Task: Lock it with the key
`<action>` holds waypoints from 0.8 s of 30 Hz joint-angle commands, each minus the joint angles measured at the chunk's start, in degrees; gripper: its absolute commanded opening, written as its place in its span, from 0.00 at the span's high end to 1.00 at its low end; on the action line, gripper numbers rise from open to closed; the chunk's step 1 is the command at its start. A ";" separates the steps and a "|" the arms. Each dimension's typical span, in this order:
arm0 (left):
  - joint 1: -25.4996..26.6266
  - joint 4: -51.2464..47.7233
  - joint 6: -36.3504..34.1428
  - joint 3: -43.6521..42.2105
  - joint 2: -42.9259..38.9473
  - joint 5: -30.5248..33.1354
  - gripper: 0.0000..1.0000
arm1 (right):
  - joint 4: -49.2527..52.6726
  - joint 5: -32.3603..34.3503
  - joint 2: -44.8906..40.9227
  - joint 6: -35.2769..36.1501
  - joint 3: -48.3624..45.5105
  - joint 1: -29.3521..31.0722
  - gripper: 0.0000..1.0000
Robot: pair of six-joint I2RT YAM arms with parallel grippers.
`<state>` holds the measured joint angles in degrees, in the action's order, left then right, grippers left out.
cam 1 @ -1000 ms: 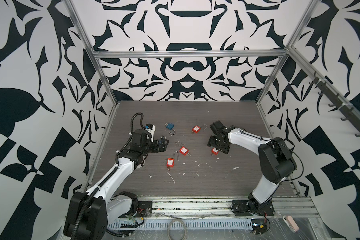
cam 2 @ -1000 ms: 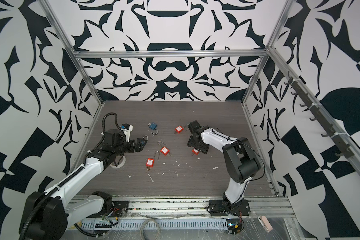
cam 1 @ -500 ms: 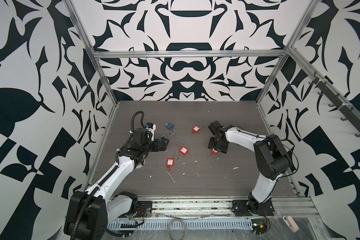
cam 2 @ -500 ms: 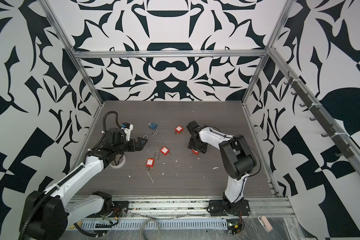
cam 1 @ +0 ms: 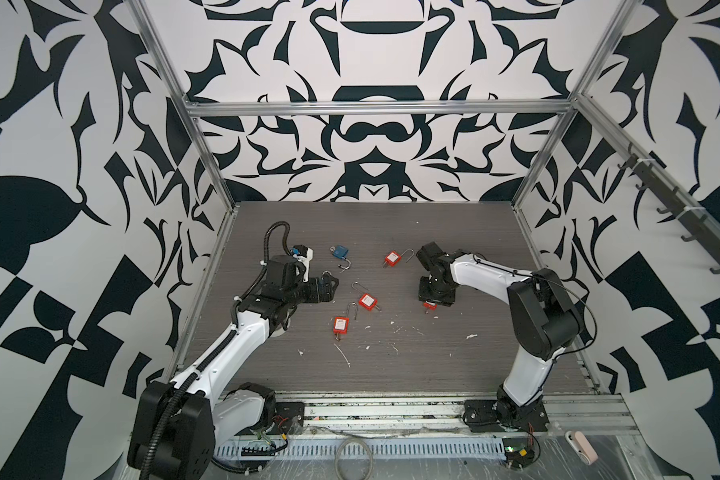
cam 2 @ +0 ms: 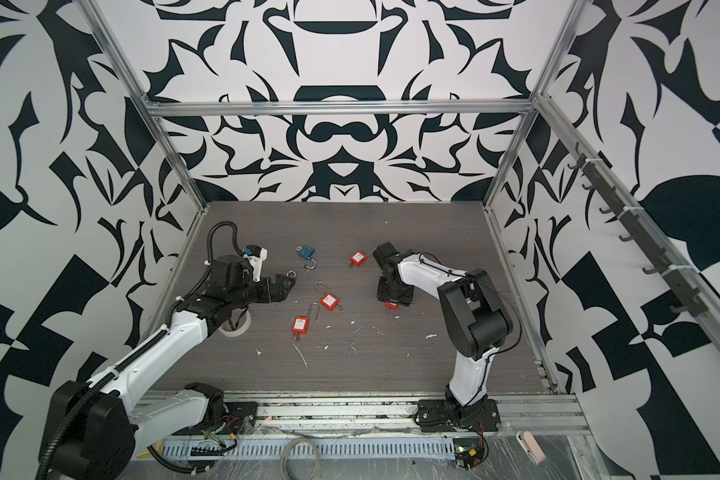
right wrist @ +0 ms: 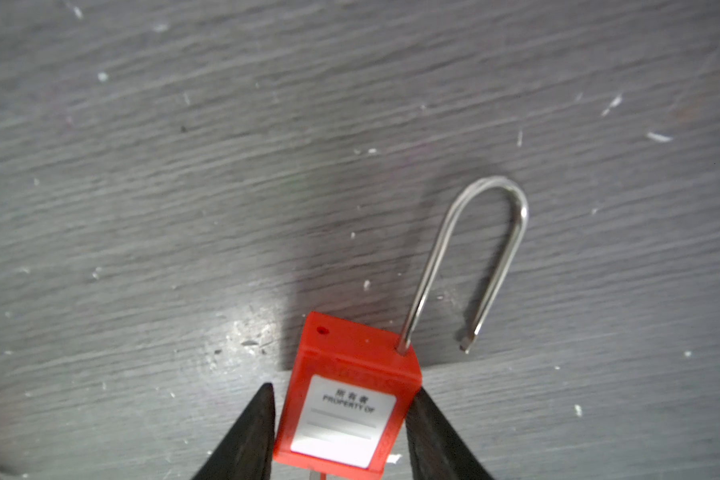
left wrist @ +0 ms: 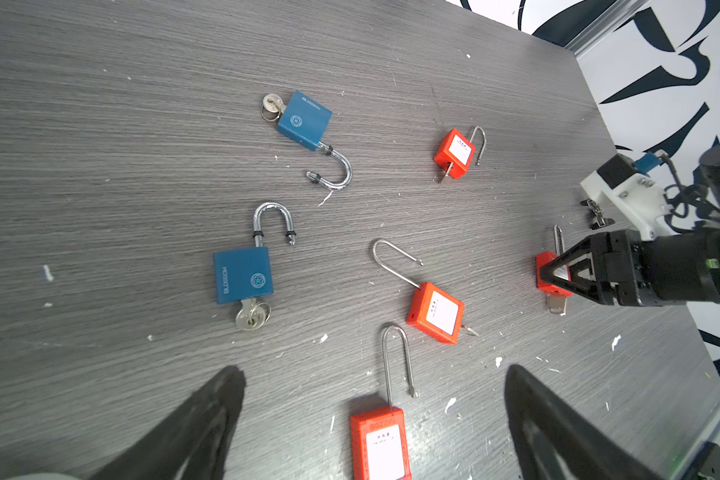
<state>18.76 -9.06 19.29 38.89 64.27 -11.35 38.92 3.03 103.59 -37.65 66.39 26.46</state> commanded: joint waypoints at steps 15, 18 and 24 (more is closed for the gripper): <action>1.70 -2.00 0.93 1.72 -1.18 1.42 0.01 | -0.32 -0.37 1.02 -0.57 0.74 0.32 0.40; 1.84 -2.10 1.01 1.40 -1.48 1.69 0.01 | -0.68 -0.27 1.23 -1.19 0.97 0.35 0.44; 2.12 -2.19 1.33 1.01 -1.91 1.93 0.01 | -0.82 -0.09 1.54 0.89 1.57 0.30 0.51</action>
<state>20.60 -9.39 19.73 38.89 63.68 -10.07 37.89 2.48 105.45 -37.47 66.48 26.46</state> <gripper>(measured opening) 0.992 0.492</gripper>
